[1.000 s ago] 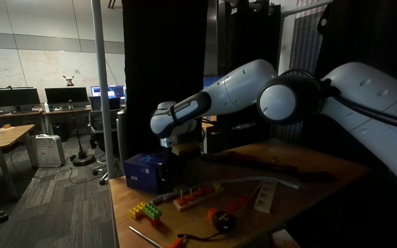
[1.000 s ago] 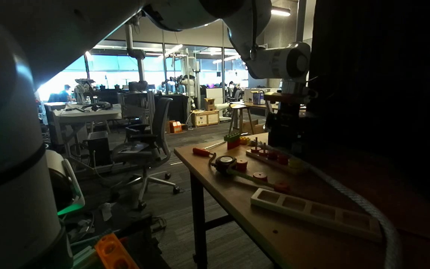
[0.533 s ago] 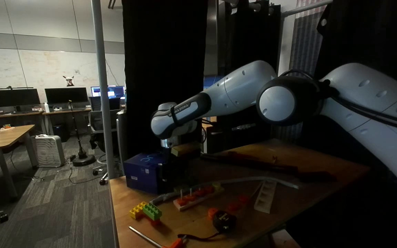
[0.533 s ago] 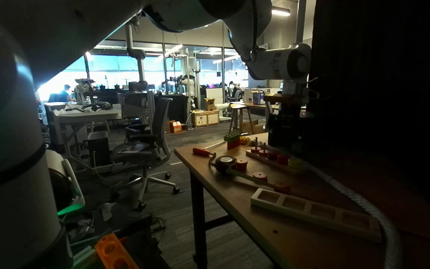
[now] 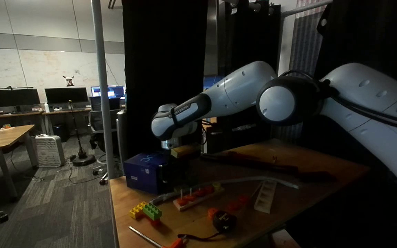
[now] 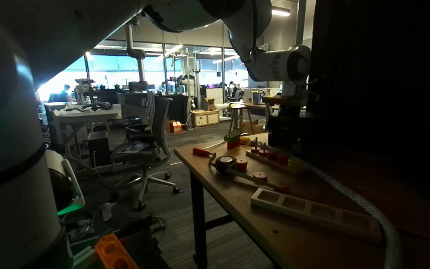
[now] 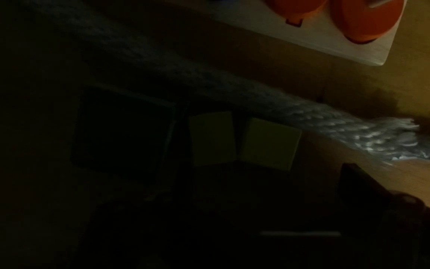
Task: Move the yellow square block to the right
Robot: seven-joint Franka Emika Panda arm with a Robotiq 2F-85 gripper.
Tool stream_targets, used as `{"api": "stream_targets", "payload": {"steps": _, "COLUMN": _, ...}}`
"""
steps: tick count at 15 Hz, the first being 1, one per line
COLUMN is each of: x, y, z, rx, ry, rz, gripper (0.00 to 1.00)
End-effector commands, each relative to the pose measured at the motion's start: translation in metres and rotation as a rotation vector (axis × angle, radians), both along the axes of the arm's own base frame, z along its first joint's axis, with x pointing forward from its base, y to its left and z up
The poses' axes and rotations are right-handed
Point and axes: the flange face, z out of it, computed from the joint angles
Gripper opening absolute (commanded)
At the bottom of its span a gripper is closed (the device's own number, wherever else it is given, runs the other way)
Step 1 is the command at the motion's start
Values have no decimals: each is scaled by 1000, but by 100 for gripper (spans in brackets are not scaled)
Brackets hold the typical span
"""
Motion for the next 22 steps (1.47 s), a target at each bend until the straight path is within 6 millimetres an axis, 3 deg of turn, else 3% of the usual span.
{"api": "stream_targets", "payload": {"steps": 1, "x": -2, "y": 1, "z": 1, "rx": 0, "ry": 4, "rz": -23, "gripper": 100}}
{"api": "stream_targets", "payload": {"steps": 10, "x": -4, "y": 2, "z": -5, "rx": 10, "ry": 20, "rz": -20, "gripper": 100}}
{"api": "stream_targets", "payload": {"steps": 11, "x": -4, "y": 2, "z": -5, "rx": 12, "ry": 21, "rz": -19, "gripper": 75}}
{"api": "stream_targets", "payload": {"steps": 13, "x": -5, "y": 2, "z": -7, "rx": 14, "ry": 24, "rz": -15, "gripper": 68}}
{"api": "stream_targets", "payload": {"steps": 19, "x": -4, "y": 2, "z": -7, "rx": 15, "ry": 24, "rz": -16, "gripper": 20}}
{"api": "stream_targets", "payload": {"steps": 22, "x": -4, "y": 4, "z": -5, "rx": 12, "ry": 22, "rz": -16, "gripper": 23}}
